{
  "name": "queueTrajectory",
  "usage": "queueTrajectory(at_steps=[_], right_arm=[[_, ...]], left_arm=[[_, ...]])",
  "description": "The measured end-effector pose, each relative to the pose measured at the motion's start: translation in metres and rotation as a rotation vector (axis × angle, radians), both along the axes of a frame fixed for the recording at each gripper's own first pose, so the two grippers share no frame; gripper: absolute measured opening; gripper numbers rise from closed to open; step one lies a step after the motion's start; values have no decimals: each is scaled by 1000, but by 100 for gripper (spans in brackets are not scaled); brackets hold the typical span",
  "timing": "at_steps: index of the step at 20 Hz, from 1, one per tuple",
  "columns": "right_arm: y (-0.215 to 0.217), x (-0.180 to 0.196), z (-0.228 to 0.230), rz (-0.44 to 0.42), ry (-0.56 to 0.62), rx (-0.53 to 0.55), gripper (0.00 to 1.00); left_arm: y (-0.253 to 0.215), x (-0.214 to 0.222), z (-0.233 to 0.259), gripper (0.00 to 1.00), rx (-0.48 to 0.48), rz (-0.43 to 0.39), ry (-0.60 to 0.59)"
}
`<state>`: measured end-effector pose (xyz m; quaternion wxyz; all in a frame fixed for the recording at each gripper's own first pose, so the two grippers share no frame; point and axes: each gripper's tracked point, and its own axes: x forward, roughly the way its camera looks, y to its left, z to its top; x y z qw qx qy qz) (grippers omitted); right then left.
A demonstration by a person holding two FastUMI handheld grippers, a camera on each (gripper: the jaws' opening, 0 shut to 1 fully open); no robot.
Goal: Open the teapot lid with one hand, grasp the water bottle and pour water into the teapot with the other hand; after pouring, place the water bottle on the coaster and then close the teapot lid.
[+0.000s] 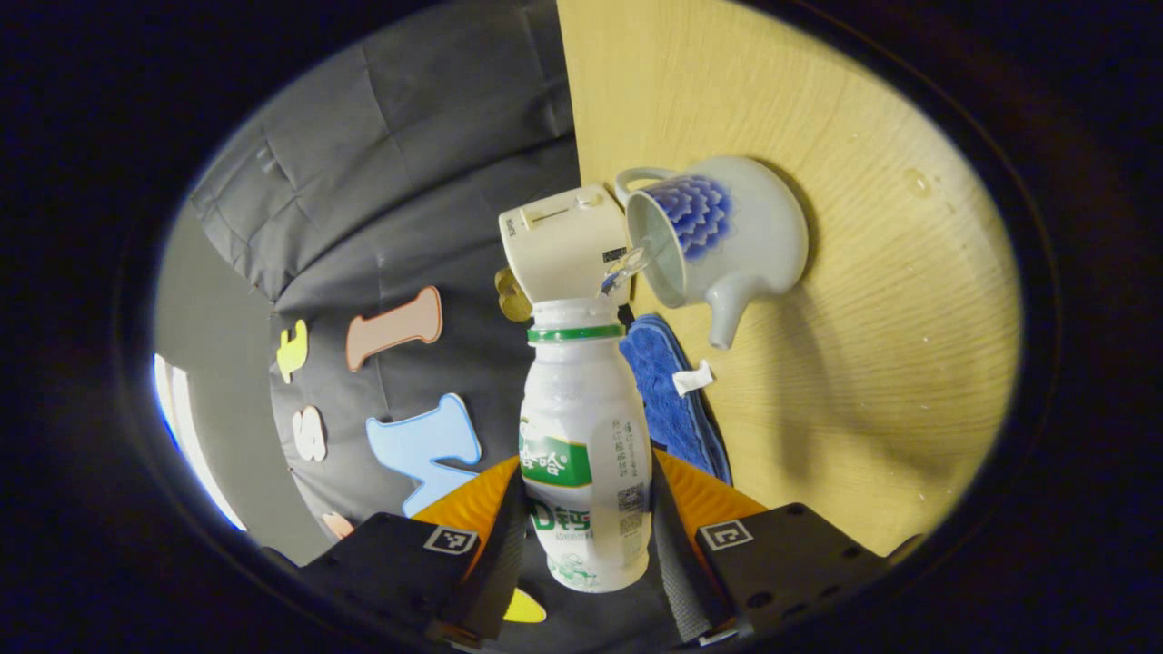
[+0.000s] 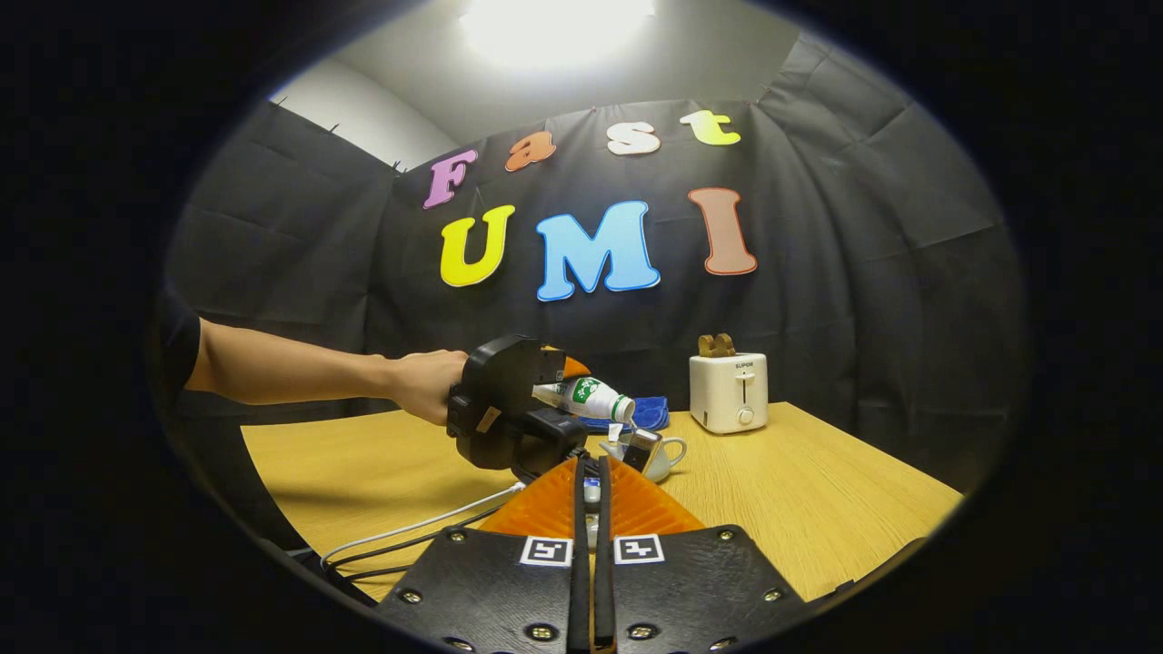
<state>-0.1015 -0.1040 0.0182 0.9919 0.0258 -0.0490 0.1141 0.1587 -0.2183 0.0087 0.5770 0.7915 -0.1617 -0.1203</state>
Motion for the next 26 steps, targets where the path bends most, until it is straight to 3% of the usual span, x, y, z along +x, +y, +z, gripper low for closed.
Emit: queueTrajectory(at_steps=[2, 3, 4, 9, 10, 14, 22, 25, 26], right_arm=[[0, 0, 0, 1, 1, 1, 2], [1, -1, 1, 2, 0, 1, 2], [0, -1, 1, 1, -1, 0, 2], [0, -1, 1, 3, 0, 0, 2], [0, -1, 1, 4, 0, 1, 2], [-1, -1, 1, 2, -4, 0, 2], [-3, 2, 1, 2, -4, 3, 2], [-4, 5, 0, 3, -4, 6, 2], [-4, 5, 1, 3, -5, 6, 2]], left_arm=[[0, 0, 0, 79, 2, 0, -4], [0, -1, 0, 74, 7, -1, -8], [0, 0, 1, 79, 12, -3, -14], [0, 0, 1, 79, 34, -10, -29], [0, 2, 2, 74, 39, -12, -34], [1, 2, 3, 79, 58, -14, -41], [-1, 1, 5, 80, 96, -34, -66], [-1, 2, 4, 74, 112, -44, -77], [-1, 2, 6, 79, 122, -48, -82]])
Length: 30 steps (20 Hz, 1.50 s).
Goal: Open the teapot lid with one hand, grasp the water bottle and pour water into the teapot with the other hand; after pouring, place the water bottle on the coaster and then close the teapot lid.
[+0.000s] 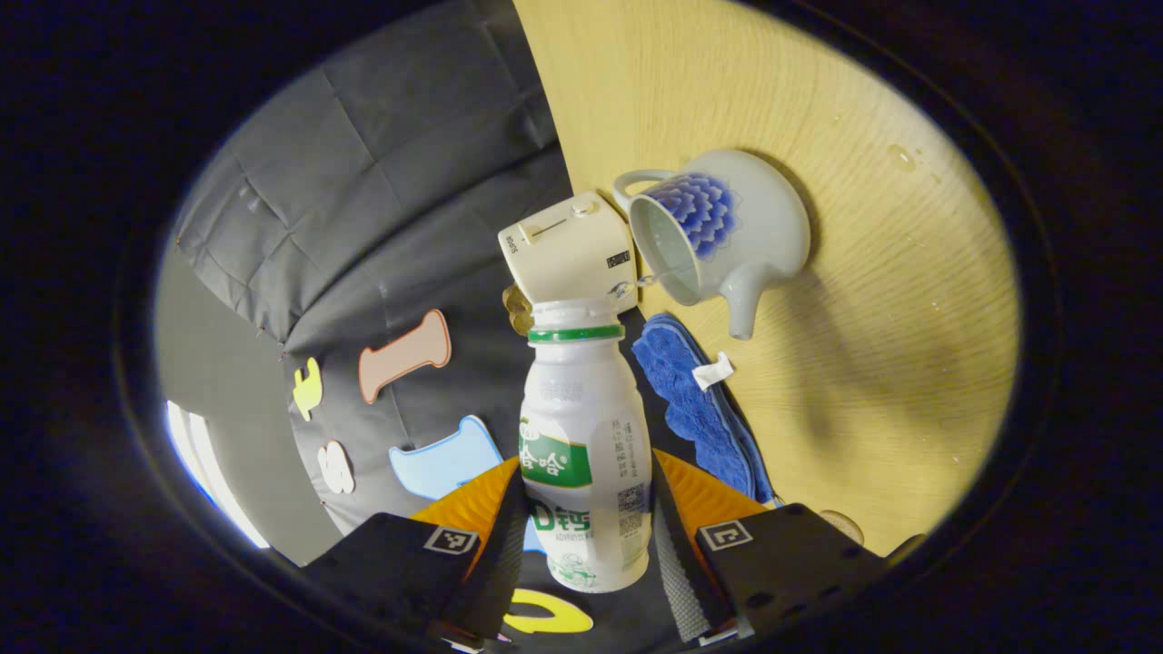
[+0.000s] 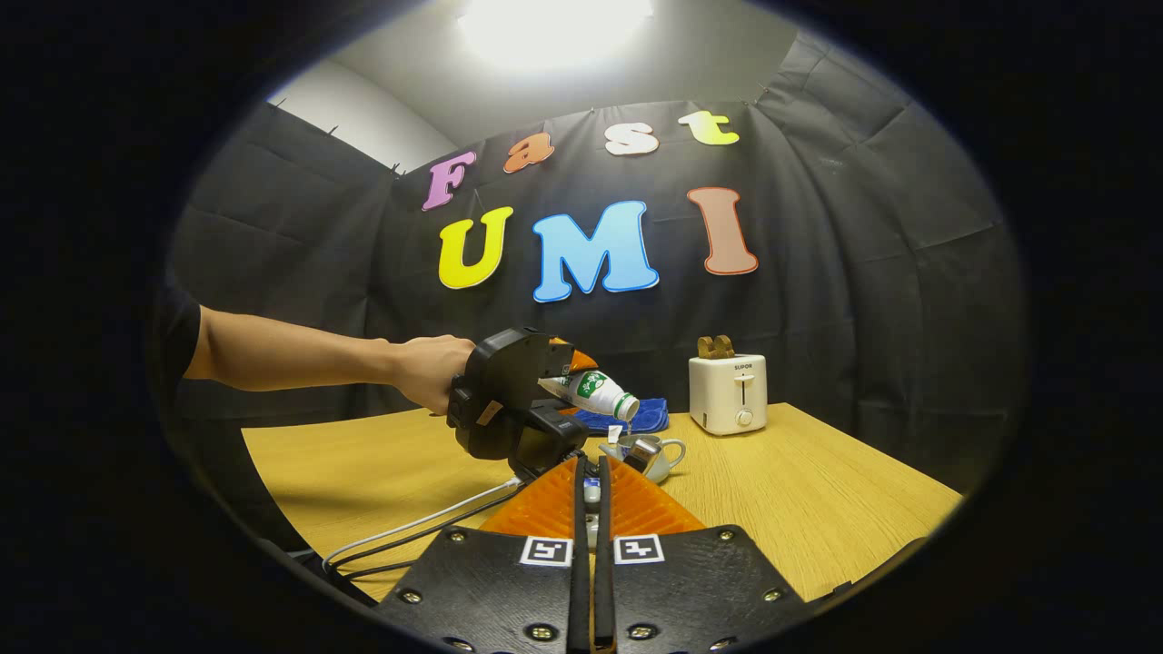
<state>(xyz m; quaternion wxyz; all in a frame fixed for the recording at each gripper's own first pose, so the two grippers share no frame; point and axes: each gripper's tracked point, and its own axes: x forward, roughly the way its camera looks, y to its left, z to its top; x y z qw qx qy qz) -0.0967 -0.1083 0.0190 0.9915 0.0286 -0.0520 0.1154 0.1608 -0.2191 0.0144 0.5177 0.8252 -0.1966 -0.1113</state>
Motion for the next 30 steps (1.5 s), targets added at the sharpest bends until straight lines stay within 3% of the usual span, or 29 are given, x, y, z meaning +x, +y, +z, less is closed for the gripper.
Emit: queueTrajectory(at_steps=[1, 3, 4, 5, 7, 9, 10, 14, 15, 16, 24, 25, 30], right_arm=[[0, 0, 1, 0, -3, -1, 2], [0, 0, 1, 1, -8, -1, 2], [0, 0, 1, 1, -10, -1, 2], [0, -1, 1, 0, -10, -1, 2], [0, -2, 1, -1, -8, 1, 2], [-1, -4, 2, -7, -10, 4, 2], [-1, -5, 2, -8, -10, 6, 2], [-1, -11, 5, -9, -11, 16, 2], [0, -13, 7, -8, -14, 17, 2], [1, -14, 8, -6, -17, 16, 2], [1, -16, 9, 1, -8, 29, 2], [1, -16, 11, 0, -13, 31, 2], [3, -12, 10, 5, -20, 23, 2]], left_arm=[[-1, 0, 0, 74, 9, -3, -6], [-2, 0, 1, 79, 22, -14, -16], [-3, 0, 2, 74, 30, -24, -25], [-3, -1, 0, 79, 37, -29, -28], [-3, -2, 0, 74, 45, -33, -33], [-5, -2, 0, 79, 54, -40, -40], [-4, -3, 0, 74, 55, -40, -39], [-5, -3, 0, 74, 67, -41, -45], [-6, -4, -1, 79, 68, -38, -41], [-7, -5, 0, 74, 71, -41, -42], [-8, -9, -1, 74, 77, -53, -55], [-8, -9, -1, 69, 77, -53, -55], [-8, -8, -2, 74, 71, -51, -51]])
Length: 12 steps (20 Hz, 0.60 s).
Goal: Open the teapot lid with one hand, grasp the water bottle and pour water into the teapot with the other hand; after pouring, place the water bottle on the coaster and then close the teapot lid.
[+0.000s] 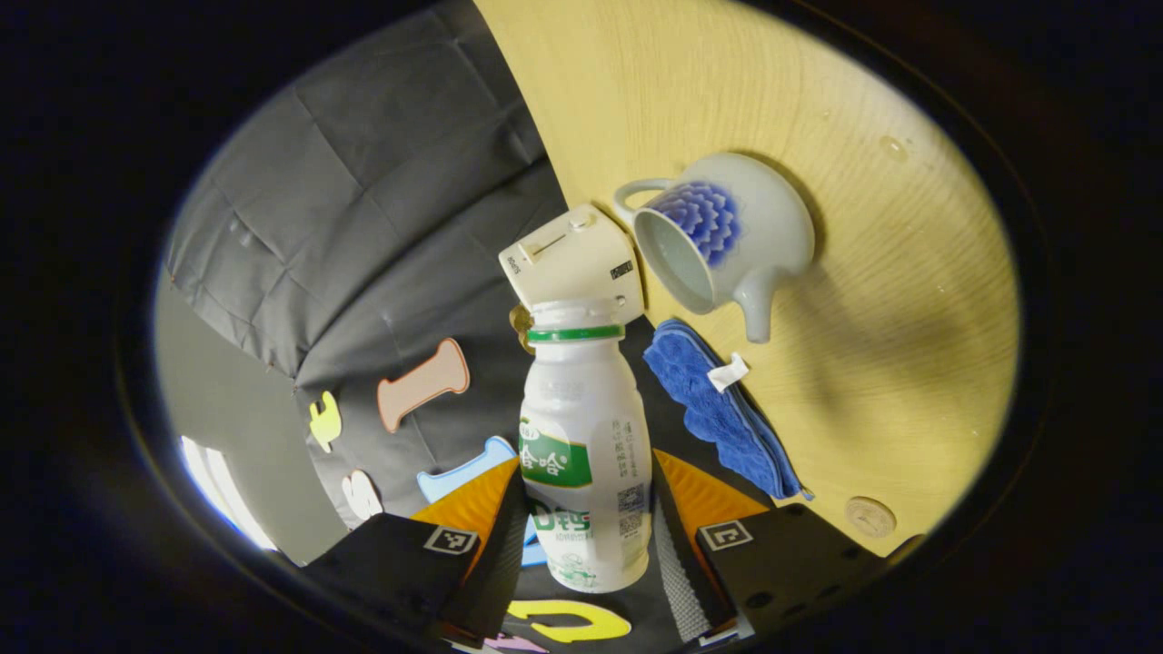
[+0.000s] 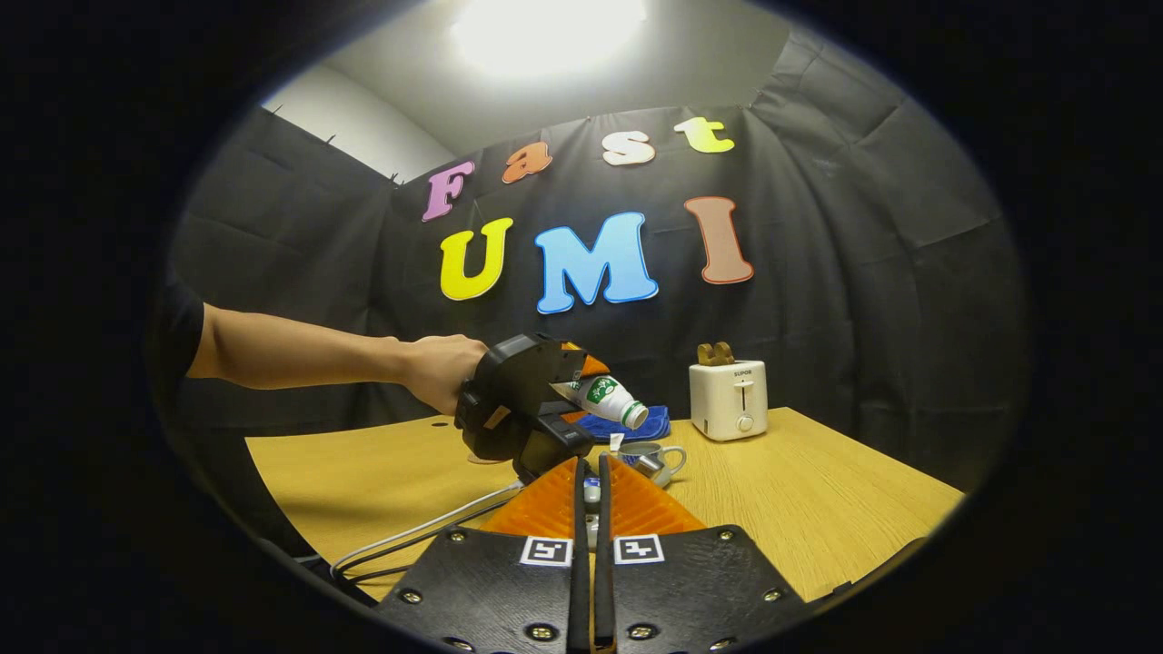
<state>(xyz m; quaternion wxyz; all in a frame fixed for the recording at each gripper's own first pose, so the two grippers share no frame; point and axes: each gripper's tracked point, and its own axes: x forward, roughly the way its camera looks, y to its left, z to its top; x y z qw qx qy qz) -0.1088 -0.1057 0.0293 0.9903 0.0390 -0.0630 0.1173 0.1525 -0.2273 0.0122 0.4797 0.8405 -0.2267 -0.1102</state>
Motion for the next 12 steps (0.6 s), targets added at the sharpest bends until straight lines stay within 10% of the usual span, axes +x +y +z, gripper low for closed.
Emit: queueTrajectory(at_steps=[12], right_arm=[[6, 6, -9, 36, 20, 24, 2]], left_arm=[[5, 10, -19, 74, -99, 12, 112]])
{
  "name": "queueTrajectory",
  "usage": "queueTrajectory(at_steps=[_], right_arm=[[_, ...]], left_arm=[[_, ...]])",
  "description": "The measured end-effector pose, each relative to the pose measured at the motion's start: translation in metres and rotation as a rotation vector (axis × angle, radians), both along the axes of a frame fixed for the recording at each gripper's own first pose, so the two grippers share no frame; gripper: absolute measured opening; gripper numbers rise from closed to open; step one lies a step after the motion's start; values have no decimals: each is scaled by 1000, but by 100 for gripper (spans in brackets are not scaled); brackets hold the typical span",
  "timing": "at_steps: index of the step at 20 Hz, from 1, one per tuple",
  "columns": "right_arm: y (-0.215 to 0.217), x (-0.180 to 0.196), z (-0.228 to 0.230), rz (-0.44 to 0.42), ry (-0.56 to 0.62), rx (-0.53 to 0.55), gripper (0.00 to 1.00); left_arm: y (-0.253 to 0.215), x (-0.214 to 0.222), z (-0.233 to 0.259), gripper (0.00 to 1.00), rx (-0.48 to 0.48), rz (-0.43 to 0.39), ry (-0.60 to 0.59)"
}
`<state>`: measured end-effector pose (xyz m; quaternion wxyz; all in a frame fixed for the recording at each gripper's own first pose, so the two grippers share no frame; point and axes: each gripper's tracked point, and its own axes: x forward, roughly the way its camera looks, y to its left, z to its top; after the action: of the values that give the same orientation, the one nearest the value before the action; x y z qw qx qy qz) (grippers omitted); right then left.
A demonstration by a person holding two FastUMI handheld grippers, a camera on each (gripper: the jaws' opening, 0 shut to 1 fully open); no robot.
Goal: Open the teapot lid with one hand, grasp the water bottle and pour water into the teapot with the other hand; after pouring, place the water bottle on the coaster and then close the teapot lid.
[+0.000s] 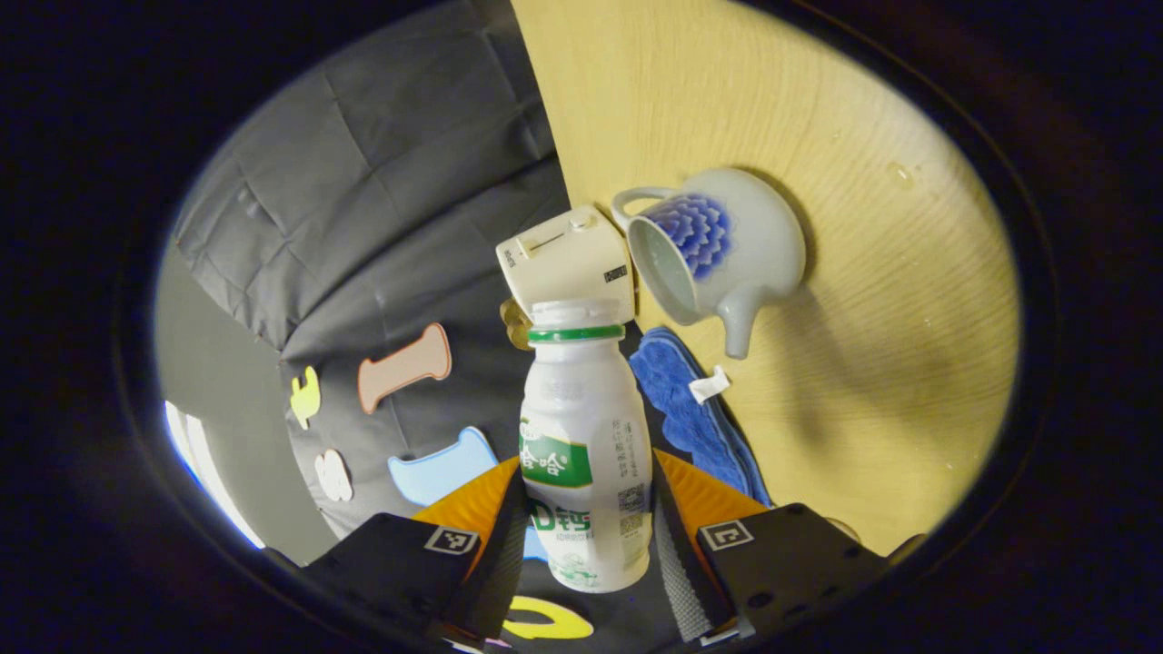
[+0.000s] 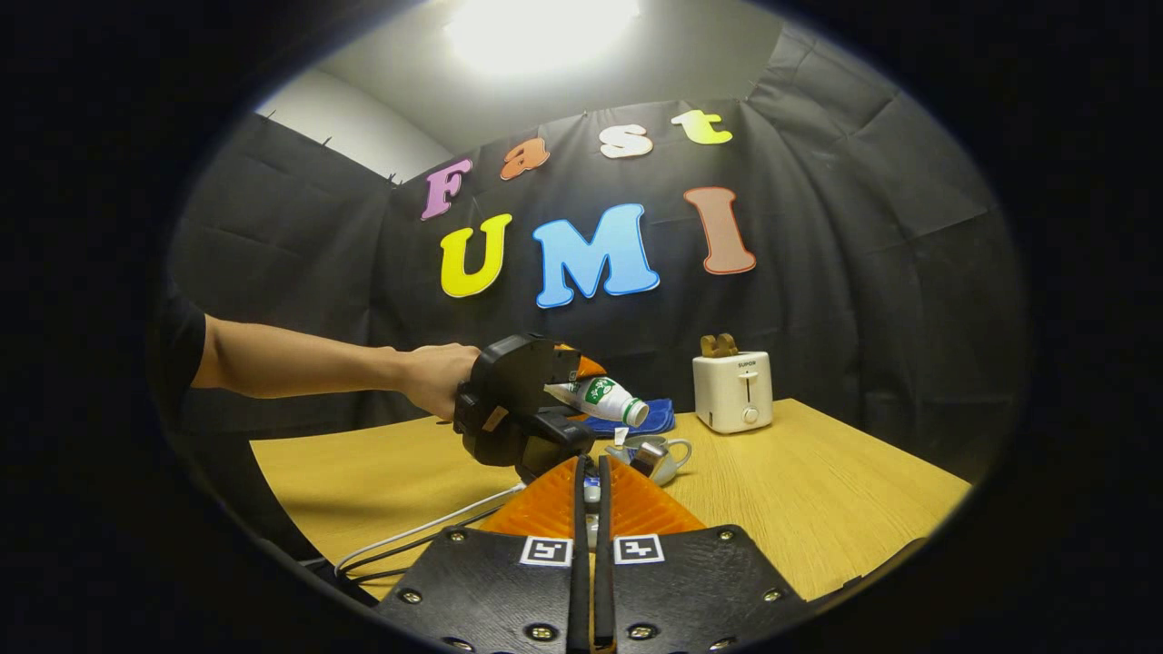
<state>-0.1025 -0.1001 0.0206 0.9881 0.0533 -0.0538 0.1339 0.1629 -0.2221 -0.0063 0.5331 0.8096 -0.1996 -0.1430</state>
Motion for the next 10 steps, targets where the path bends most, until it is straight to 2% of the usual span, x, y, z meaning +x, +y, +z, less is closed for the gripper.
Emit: queueTrajectory(at_steps=[6, 10], right_arm=[[-8, -4, 10, 8, -20, 37, 2], [-9, -7, 21, 3, -61, 26, 2]], left_arm=[[10, -1, -16, 74, -86, -3, 59], [23, -1, -11, 74, -212, -8, 101]])
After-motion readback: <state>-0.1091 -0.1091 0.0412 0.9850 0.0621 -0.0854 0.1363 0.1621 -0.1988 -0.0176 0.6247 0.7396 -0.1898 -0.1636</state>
